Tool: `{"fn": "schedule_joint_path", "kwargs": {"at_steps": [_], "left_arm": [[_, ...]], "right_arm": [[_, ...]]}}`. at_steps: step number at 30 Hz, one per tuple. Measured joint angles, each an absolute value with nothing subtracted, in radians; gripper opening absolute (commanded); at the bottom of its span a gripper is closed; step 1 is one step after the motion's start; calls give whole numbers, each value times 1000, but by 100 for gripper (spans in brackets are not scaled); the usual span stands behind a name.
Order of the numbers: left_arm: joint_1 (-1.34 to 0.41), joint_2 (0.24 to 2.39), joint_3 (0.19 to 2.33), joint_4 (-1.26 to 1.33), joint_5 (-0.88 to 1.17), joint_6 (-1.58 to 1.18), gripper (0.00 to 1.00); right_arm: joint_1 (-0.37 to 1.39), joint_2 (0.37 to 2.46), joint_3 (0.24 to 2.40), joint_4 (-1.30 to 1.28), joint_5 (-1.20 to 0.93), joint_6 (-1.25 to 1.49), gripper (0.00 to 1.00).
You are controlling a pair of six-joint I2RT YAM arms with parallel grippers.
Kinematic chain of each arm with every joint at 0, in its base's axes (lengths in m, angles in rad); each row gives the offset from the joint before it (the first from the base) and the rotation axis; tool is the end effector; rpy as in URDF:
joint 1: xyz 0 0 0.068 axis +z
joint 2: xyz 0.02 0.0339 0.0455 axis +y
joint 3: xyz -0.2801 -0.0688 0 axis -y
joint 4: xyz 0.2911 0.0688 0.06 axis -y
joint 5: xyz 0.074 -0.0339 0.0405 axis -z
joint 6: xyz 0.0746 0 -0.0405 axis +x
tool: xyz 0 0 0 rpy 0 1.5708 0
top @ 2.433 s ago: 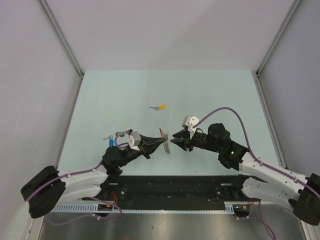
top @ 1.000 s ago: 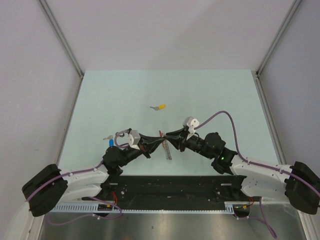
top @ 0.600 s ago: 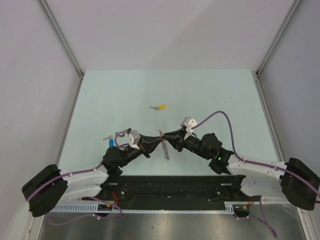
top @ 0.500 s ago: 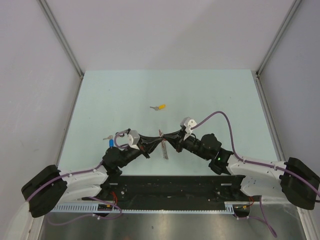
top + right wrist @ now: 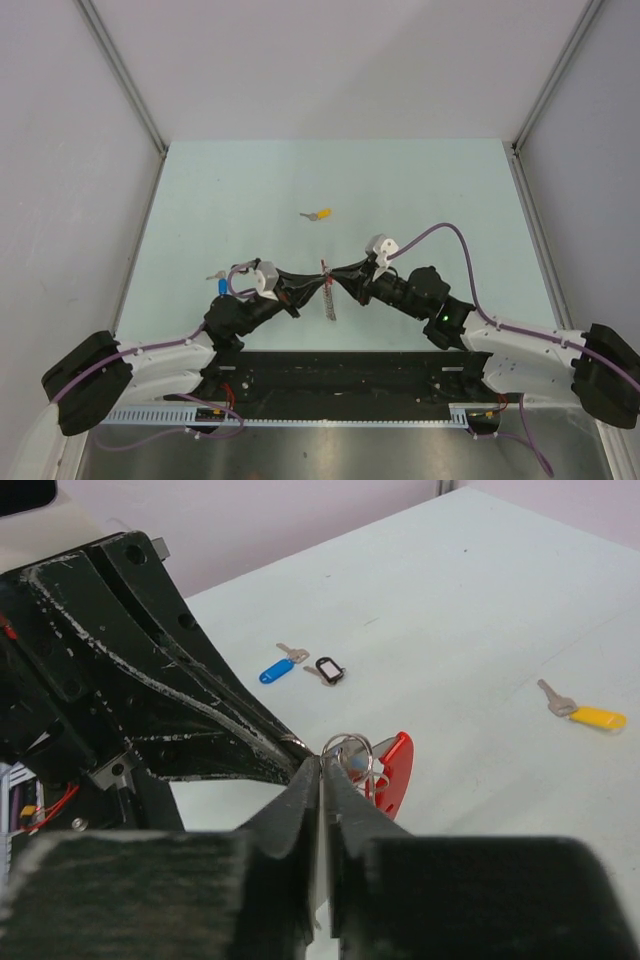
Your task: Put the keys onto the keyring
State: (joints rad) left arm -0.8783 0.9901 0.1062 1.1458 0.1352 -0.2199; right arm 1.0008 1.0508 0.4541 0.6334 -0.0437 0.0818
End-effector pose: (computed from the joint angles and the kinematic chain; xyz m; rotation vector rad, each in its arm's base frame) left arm 0.1456 -0.1913 0.1989 0.5604 1.2644 -1.0167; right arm 0.1612 0.2575 0.2481 -0.7433 1.4202 0.8866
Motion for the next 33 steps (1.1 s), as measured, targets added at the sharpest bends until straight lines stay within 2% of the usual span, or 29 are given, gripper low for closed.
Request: {"fn": "schedule_joint_path", "kwargs": {"at_steps": [7, 12, 21, 33], "left_arm": [[-879, 987, 107, 1148, 138, -229, 0], [-879, 987, 107, 1164, 165, -239, 0], [-879, 987, 137, 1172, 249, -256, 0], [-879, 989, 180, 1171, 362, -264, 0]], "right_arm": [[842, 918, 453, 565, -215, 75, 28], [768, 914, 453, 548, -432, 70, 29], [718, 1007, 461, 546, -682, 52, 26], [682, 1018, 520, 542, -878, 11, 21]]}}
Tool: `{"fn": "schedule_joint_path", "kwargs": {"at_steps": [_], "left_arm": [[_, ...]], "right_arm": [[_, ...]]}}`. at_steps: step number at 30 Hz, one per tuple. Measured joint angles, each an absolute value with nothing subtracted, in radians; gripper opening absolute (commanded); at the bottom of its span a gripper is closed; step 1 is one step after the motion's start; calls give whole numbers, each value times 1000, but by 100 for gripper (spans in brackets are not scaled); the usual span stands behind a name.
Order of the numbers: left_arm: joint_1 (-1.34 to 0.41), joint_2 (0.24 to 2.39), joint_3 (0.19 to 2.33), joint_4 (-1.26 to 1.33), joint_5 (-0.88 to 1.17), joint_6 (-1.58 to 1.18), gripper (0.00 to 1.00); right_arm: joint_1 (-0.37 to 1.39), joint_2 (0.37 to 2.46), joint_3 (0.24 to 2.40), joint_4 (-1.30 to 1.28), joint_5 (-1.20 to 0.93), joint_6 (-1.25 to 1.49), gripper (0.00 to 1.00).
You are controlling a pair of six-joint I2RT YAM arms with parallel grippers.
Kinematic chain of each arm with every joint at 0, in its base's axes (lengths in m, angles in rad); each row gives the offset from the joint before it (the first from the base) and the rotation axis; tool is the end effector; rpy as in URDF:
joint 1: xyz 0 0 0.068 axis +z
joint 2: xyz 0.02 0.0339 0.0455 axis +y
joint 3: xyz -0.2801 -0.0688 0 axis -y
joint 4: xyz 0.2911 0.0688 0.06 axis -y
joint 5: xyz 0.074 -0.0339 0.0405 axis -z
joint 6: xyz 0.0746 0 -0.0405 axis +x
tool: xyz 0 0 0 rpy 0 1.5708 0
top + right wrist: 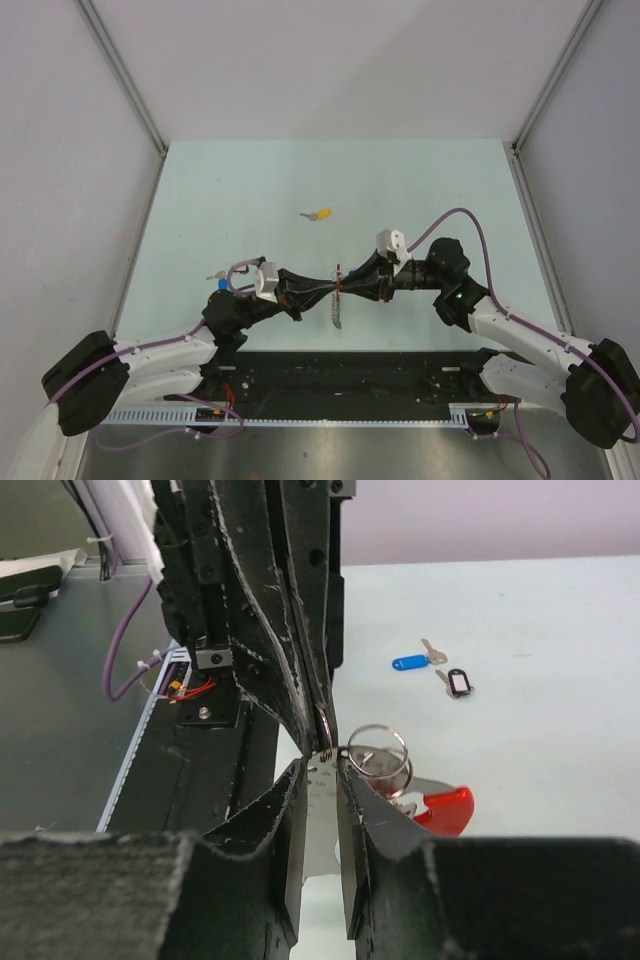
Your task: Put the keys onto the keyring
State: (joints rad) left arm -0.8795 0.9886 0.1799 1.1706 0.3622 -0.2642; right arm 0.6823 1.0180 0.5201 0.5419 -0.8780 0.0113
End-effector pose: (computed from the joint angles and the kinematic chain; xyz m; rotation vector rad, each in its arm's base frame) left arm 0.1357 -0.2055 0.2292 0.7125 1.1195 -1.2026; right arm 0.1802 0.2204 0.2709 -1.1917 1.1768 1.1980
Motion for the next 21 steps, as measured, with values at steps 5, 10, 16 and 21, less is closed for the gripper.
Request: {"fn": "schedule_joint_path", "kwargs": {"at_steps": [5, 10, 16, 21], "left_arm": [[-879, 992, 186, 1170, 385, -267, 0], [-879, 995, 187, 1164, 401, -273, 0], [-880, 995, 187, 1165, 412, -282, 0], [-880, 1002, 187, 1172, 424, -294, 0]], "right_arm": [[678, 1016, 553, 513, -933, -24, 19], [676, 1009, 557, 474, -958, -49, 17], [672, 1007, 566, 446, -978, -72, 13], [670, 1007, 567, 438, -994, -76, 14]]}}
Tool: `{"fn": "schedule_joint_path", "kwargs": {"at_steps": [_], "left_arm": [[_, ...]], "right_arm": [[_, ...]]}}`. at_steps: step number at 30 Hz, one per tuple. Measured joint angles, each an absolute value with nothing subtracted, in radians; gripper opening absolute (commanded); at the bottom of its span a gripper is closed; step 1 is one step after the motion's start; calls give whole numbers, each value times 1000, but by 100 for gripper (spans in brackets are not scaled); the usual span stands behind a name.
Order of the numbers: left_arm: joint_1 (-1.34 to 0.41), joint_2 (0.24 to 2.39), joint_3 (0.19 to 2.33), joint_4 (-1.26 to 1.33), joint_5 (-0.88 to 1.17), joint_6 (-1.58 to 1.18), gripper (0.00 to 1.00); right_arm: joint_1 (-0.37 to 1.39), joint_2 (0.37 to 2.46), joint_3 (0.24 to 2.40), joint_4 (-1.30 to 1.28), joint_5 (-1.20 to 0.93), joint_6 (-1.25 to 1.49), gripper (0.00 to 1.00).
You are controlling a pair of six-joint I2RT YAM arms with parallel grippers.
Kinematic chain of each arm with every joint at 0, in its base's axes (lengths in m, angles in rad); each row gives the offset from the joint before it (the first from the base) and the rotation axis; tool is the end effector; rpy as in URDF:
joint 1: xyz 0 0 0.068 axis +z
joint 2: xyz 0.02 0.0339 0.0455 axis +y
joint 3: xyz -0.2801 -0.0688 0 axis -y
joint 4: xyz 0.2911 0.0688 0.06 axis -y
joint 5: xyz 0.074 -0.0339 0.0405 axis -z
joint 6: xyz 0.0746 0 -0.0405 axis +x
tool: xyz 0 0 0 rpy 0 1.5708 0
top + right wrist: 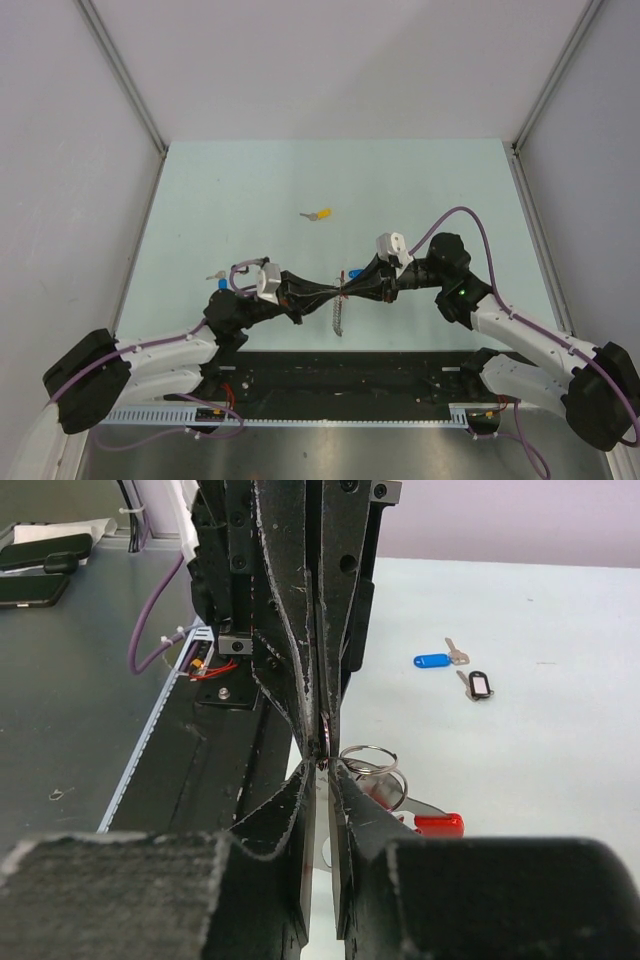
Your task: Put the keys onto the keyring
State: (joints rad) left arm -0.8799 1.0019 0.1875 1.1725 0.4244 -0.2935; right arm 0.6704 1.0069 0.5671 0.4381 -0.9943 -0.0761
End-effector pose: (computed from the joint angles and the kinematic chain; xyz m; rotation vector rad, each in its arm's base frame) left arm 0.1328 -0.2088 0.2287 0.7566 1.1192 -1.2614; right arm 0.1758 0.2192 0.2804 -1.3102 1.1061 1.2229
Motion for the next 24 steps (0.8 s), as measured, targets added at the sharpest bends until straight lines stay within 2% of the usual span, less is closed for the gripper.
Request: {"fn": "schedule_joint_path", "kwargs": {"at_steps": [5, 7, 8, 9, 11, 12, 16, 18, 24], "left_arm": [[-879, 1016, 187, 1188, 430, -307, 0], [-879, 1021, 188, 1195, 431, -310, 1], [-879, 1024, 188, 1196, 432, -313, 0], [-879, 1028, 189, 1197, 433, -314, 1], [-879, 1029, 192, 1198, 436, -315, 5], [-879, 1027, 192, 1195, 437, -314, 12], [-879, 980, 203, 1125, 429, -294, 31], [-879, 920, 220, 1028, 414, -265, 38], [-879, 758, 371, 580, 334, -145, 49]], "right_arm": [[667, 1007, 567, 435, -1003, -80, 12], [666, 1007, 568, 432, -1004, -80, 6], [665, 1007, 568, 431, -1004, -80, 0], [664, 1007, 569, 430, -1004, -79, 0], [662, 1007, 571, 424, -1004, -80, 0], [662, 1007, 575, 415, -1004, -80, 0], [665, 1006, 598, 359, -1003, -99, 0], [665, 1005, 616, 314, -999, -117, 0], [667, 982, 670, 159, -943, -183, 0]]}}
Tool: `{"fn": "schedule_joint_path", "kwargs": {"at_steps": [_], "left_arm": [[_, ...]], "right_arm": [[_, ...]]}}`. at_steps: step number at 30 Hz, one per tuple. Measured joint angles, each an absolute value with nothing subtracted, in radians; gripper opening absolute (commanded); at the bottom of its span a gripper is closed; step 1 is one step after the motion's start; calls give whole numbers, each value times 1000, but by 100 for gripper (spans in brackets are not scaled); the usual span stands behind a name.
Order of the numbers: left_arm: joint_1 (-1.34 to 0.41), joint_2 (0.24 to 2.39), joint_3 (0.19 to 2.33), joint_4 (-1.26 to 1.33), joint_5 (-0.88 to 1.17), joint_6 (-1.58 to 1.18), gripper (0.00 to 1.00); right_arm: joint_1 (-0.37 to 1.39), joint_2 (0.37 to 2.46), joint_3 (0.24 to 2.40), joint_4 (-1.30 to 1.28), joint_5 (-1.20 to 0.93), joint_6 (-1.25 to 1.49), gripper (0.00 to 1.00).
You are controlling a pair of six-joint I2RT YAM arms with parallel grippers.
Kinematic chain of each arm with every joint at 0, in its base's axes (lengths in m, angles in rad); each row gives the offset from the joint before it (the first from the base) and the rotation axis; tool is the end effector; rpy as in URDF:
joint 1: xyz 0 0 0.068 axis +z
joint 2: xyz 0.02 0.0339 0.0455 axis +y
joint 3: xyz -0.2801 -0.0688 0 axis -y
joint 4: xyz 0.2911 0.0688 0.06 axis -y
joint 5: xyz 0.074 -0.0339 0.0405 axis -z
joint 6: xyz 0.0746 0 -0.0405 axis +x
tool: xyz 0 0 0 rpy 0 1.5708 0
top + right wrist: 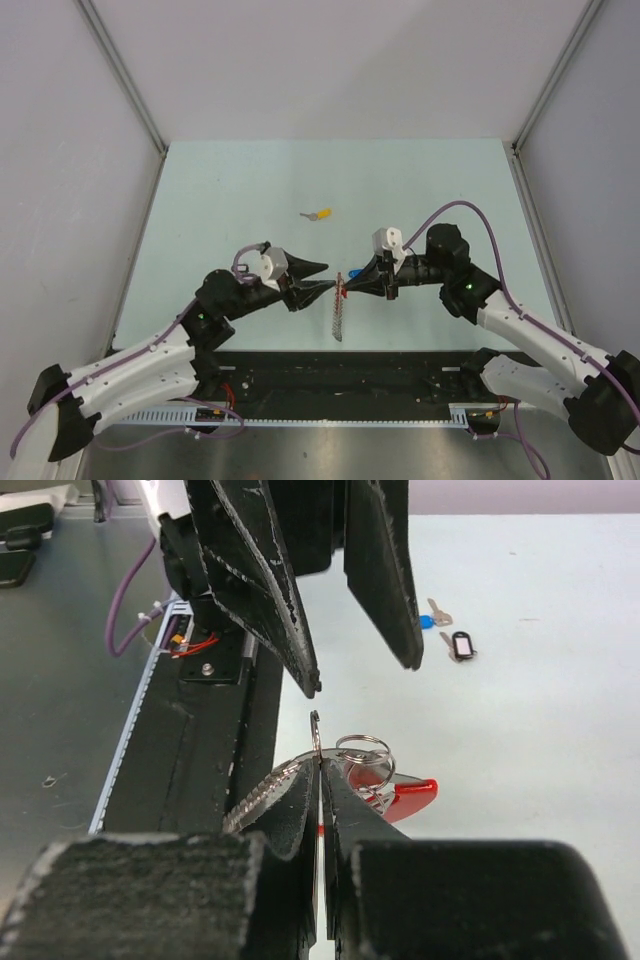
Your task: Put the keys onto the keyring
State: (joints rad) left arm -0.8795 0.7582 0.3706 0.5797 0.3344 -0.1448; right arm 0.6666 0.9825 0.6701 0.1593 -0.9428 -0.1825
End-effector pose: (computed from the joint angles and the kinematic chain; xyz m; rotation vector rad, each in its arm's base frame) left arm 0.1409 -0.2087 0.2792 0.7963 1.2442 -1.0733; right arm 0.1800 0.2184 0.2962 -1.3366 1.2062 1.1555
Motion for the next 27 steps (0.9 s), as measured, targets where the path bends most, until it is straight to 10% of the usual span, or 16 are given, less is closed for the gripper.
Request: {"fn": "schedule_joint_path", "kwargs": {"at_steps": [11, 27], "left_arm": [[-879, 799, 730, -171, 278, 158, 50], [-889, 898, 810, -318, 482, 289, 37]], "right_arm": [[711, 982, 755, -71, -786, -288, 0], [823, 1003, 794, -192, -582, -348, 0]]}}
